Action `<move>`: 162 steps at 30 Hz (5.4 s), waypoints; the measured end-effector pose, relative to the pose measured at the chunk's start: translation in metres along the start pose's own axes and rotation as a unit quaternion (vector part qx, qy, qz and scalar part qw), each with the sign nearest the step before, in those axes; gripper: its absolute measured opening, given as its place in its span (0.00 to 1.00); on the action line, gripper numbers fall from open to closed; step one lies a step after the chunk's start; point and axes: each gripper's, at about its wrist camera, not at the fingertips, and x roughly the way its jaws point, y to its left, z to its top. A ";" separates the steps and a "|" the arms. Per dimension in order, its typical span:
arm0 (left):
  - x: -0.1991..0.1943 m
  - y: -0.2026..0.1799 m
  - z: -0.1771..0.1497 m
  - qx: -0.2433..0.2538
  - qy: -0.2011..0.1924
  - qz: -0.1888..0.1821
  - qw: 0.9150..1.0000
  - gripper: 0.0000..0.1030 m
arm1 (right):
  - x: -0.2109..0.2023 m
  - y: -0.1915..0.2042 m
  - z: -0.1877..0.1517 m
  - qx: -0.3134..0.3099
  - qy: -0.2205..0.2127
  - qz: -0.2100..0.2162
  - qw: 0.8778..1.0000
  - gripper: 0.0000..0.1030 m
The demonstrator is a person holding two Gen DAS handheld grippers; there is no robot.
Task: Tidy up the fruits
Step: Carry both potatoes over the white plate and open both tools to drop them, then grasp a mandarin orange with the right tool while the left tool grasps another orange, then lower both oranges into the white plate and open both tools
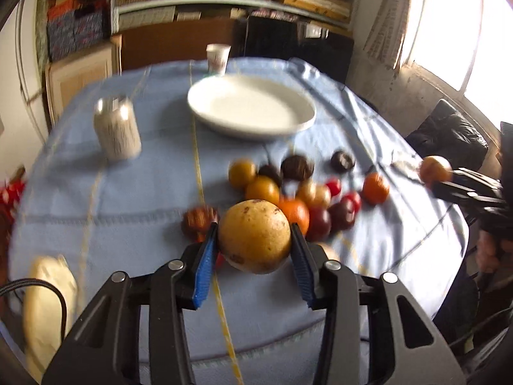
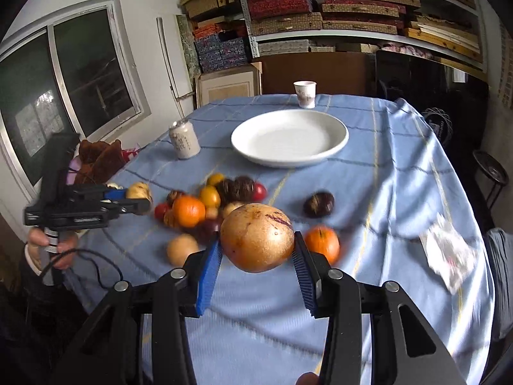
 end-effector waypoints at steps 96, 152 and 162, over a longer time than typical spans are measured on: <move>0.071 -0.020 -0.005 -0.022 0.004 -0.023 0.999 0.66 | 0.068 -0.053 -0.036 0.117 0.023 -0.115 0.986 0.44; 0.188 0.057 0.181 -0.083 0.036 0.068 0.994 0.82 | 0.171 -0.024 0.106 0.046 0.005 0.008 0.999 0.58; 0.078 0.026 0.080 -0.041 -0.016 0.023 0.999 0.90 | 0.061 0.036 0.007 -0.006 -0.031 0.042 0.999 0.66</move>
